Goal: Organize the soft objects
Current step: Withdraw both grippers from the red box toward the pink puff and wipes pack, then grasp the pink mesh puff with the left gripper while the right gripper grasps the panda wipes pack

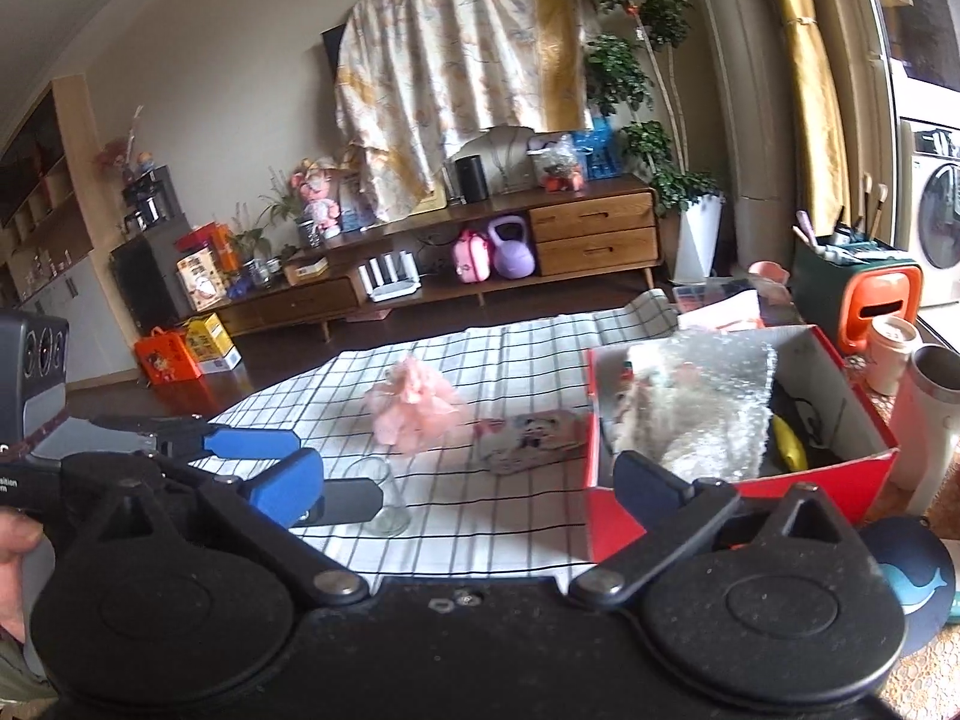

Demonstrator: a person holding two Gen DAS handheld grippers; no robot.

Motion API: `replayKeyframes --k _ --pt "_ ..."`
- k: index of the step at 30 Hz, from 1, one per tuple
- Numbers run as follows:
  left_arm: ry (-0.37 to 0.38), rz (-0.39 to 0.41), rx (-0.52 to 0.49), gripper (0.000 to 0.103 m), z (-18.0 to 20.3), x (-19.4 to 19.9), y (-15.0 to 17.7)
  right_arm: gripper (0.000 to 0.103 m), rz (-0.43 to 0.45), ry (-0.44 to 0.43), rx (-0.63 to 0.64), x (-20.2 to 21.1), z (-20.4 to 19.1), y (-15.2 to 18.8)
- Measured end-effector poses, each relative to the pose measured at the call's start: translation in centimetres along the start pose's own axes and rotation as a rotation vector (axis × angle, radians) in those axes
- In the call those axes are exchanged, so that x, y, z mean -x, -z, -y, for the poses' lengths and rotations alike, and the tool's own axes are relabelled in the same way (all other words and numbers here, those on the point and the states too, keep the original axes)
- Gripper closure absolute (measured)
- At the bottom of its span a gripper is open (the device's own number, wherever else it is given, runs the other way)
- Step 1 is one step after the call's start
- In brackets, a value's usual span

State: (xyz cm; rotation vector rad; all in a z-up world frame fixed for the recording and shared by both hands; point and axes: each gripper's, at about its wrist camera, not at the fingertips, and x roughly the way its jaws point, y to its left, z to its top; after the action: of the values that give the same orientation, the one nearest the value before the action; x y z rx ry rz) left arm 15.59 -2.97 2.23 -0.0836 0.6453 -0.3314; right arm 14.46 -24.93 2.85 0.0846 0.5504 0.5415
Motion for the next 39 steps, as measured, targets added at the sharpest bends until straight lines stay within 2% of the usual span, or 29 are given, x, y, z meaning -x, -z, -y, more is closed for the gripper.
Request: replayKeyframes --k 8,17,24,28,34,39 --pt "-0.030 0.009 0.051 0.000 -3.7 1.2 1.3 0.000 -0.007 -0.042 0.037 -1.6 -3.0 0.3" --pt "-0.112 0.019 0.063 0.000 -8.5 -0.2 0.4 0.000 -0.092 -0.051 0.081 -6.1 -2.9 0.4" --pt "-0.097 -0.033 0.131 0.000 -13.5 -3.3 -1.6 0.000 -0.153 -0.044 0.090 -11.1 -2.8 0.6" --pt "-0.114 -0.043 0.147 0.000 -15.6 -5.3 -3.0 0.000 -0.182 -0.009 0.125 -14.1 -2.9 0.6" --pt "-0.124 -0.059 0.175 0.000 -18.3 -8.5 -4.7 0.000 -0.224 0.035 0.107 -18.2 -1.8 -0.4" --pt "-0.155 -0.073 0.217 0.000 -20.1 -11.3 -5.8 0.001 -0.262 0.054 0.159 -21.8 -2.1 -0.2"
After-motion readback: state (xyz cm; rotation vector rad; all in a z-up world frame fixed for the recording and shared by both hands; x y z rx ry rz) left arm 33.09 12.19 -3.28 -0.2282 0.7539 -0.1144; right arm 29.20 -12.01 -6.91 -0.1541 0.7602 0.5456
